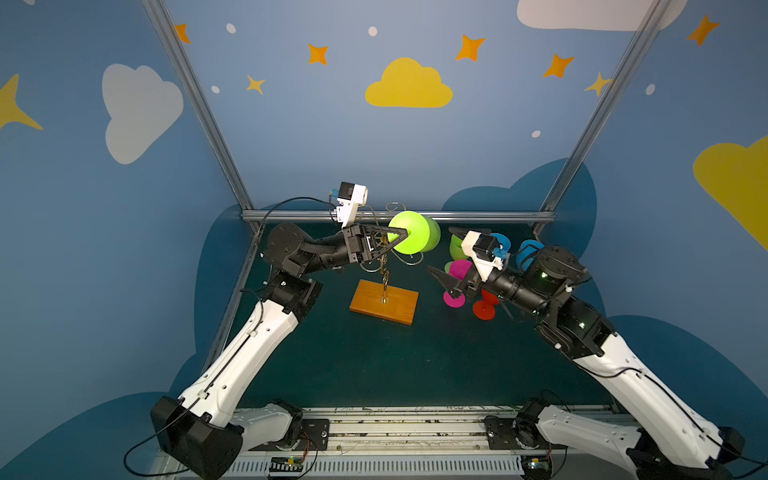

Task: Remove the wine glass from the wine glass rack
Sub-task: 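Close the left gripper on the green glass foot while the right holds it, then release the foot with the right gripper and regrasp the green glass bowl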

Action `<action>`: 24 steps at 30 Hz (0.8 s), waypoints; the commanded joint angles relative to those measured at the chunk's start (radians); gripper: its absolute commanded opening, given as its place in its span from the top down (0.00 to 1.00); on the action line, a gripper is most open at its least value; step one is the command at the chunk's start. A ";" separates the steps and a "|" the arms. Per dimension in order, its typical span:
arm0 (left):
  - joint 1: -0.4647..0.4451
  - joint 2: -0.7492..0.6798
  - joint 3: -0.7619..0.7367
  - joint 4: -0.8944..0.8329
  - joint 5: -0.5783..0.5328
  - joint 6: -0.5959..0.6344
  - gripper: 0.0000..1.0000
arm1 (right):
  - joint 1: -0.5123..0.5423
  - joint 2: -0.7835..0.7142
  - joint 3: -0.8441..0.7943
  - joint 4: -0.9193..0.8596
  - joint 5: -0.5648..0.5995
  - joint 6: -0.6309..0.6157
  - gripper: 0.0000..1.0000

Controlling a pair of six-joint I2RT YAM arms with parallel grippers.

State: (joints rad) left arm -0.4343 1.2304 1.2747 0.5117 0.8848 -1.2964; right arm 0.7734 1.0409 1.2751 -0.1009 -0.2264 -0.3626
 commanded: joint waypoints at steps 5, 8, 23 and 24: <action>0.003 -0.009 0.000 0.085 0.009 -0.070 0.97 | 0.000 0.105 0.067 0.093 -0.043 -0.078 0.09; 0.003 -0.008 0.001 0.096 0.014 -0.085 0.97 | -0.001 0.141 0.073 0.115 -0.020 -0.083 0.09; 0.008 -0.030 0.020 0.100 0.050 -0.107 0.97 | -0.002 0.228 0.093 0.139 0.053 -0.080 0.10; 0.009 -0.032 0.021 0.101 0.051 -0.111 0.97 | -0.001 0.228 0.091 0.137 0.053 -0.083 0.10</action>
State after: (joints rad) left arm -0.4240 1.2301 1.2743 0.5499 0.9024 -1.4002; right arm 0.7719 1.2526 1.3560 0.0429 -0.1989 -0.4496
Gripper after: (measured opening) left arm 0.049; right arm 0.900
